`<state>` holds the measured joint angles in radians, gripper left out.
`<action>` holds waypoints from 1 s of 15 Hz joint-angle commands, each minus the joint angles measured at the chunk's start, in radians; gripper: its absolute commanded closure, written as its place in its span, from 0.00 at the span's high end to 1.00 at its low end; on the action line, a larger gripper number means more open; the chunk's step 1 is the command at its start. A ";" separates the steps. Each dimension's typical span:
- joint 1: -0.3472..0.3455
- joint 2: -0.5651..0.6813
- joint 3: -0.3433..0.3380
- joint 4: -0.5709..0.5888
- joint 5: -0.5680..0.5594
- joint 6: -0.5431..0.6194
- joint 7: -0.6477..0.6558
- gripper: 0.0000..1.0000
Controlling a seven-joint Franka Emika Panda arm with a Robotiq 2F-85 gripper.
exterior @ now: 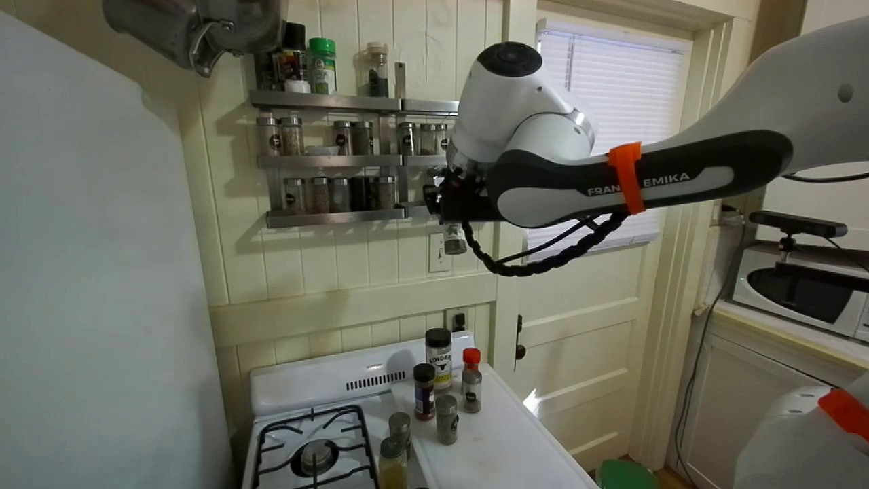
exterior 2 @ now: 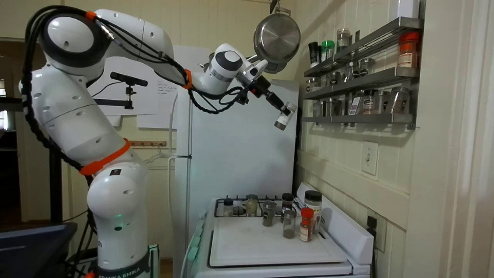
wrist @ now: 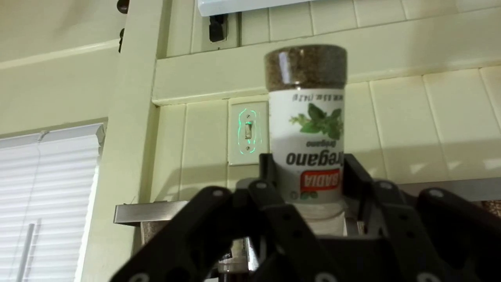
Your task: Remove the bottle from the top shelf
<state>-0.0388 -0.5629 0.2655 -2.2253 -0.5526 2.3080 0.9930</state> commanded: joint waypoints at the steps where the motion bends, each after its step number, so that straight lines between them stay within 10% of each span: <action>1: -0.038 0.024 0.064 -0.003 -0.042 -0.012 0.014 0.19; 8: -0.004 0.121 0.158 -0.202 -0.193 0.066 0.117 0.19; 15: 0.011 0.154 0.105 -0.409 -0.358 0.134 0.412 0.19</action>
<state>-0.0465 -0.4155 0.4022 -2.5524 -0.8386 2.3771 1.2734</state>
